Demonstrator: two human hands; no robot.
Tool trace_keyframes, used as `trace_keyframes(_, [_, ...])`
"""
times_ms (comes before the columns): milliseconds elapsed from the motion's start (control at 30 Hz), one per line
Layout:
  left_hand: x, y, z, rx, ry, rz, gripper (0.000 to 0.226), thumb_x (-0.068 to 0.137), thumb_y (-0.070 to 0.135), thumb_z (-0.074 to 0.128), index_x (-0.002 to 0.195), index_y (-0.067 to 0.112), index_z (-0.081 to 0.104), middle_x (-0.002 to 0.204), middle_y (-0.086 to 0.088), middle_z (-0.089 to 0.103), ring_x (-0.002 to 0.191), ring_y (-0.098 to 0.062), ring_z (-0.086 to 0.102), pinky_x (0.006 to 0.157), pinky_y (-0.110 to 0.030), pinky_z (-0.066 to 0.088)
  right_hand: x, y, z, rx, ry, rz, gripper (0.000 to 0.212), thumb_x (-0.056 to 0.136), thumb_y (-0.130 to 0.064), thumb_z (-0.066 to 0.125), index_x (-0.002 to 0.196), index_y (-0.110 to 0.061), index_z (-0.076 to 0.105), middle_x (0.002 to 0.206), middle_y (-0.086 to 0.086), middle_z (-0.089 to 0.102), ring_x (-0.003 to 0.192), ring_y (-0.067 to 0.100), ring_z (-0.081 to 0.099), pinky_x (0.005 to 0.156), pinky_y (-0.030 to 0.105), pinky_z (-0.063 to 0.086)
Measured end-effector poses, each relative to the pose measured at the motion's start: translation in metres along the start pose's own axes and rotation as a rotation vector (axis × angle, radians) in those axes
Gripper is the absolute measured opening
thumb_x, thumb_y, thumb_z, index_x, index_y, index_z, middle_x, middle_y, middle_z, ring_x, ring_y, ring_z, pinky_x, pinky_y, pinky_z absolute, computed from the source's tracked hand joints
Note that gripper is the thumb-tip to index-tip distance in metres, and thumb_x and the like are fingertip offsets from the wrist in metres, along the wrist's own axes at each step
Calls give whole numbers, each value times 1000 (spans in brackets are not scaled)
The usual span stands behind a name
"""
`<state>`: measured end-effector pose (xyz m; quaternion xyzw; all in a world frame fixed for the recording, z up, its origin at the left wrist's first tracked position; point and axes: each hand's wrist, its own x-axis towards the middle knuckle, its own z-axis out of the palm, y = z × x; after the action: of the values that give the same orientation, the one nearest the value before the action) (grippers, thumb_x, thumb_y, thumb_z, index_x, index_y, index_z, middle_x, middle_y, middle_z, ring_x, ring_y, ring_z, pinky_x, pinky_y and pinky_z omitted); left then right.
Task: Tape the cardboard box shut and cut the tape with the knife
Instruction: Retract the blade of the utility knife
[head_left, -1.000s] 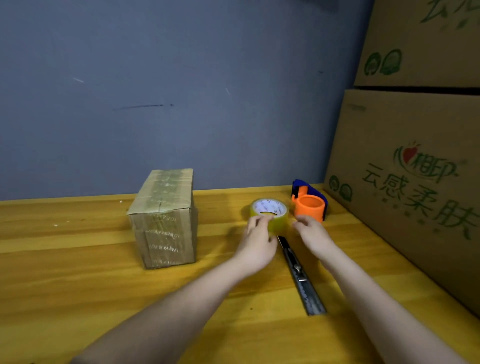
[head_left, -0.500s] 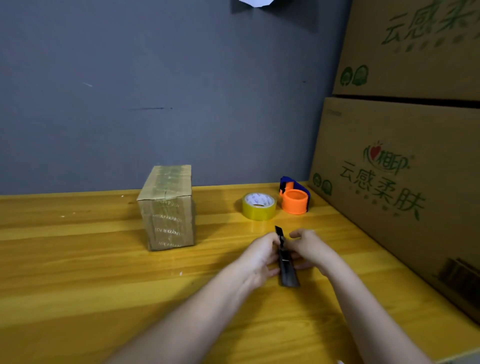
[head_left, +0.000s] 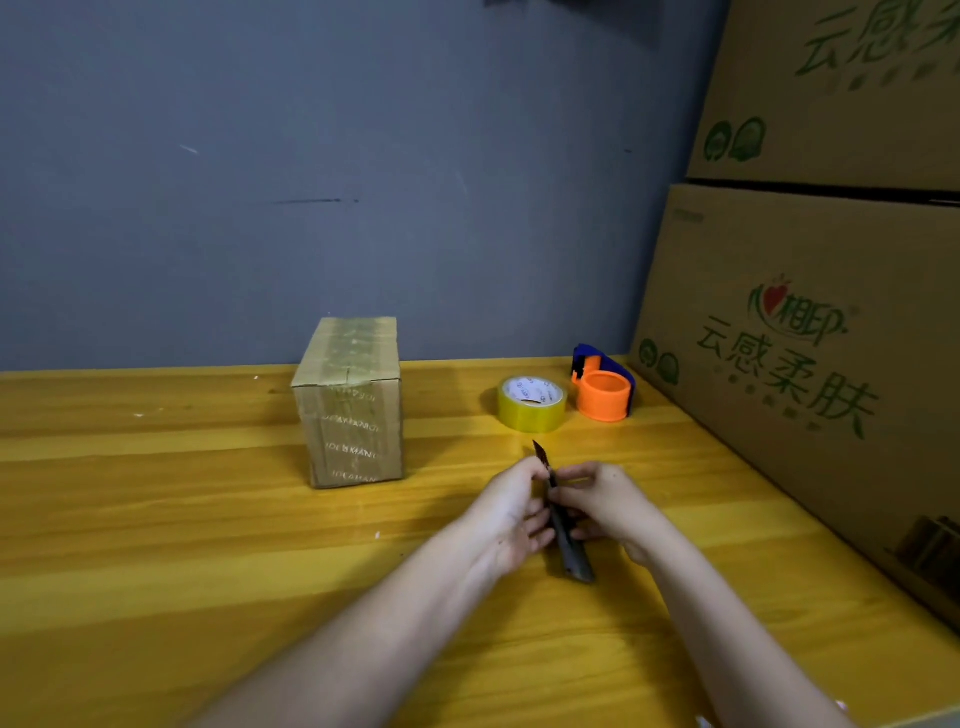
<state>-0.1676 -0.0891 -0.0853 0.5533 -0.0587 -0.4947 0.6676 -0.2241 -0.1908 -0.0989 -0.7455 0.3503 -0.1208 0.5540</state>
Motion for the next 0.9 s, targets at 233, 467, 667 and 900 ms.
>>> trace_keyframes(233, [-6, 8, -27, 24, -144, 203, 42, 91, 3, 38, 123, 26, 51, 103, -7, 67, 86, -17, 63, 71, -28, 48, -4, -28, 11, 64, 113, -357, 35, 80, -8, 70, 113, -10, 57, 81, 5, 62, 70, 14, 61, 53, 21, 53])
trace_keyframes(467, [-8, 20, -65, 282, -241, 327, 42, 94, 1, 48, 129, 23, 40, 103, 2, 72, 79, -18, 73, 57, -25, 59, 14, -48, 37, 43, 144, -602, 30, 77, -5, 72, 100, -19, 58, 92, 0, 59, 71, 9, 52, 53, 11, 48])
trace_keyframes(667, [8, 22, -84, 336, -217, 364, 29, 97, 6, 42, 126, 14, 43, 98, -10, 68, 78, -15, 72, 59, -26, 59, 40, -33, 60, 277, -2, -332, 28, 89, -21, 61, 115, -12, 57, 105, 5, 65, 97, 19, 62, 81, 24, 48])
trace_keyframes(900, [24, 16, -93, 287, -241, 374, 31, 99, 4, 37, 124, 20, 48, 104, -15, 67, 83, -21, 72, 64, -31, 61, 31, -28, 67, 484, -192, -295, 20, 95, -29, 49, 101, -15, 62, 99, 7, 75, 84, 21, 71, 72, 35, 57])
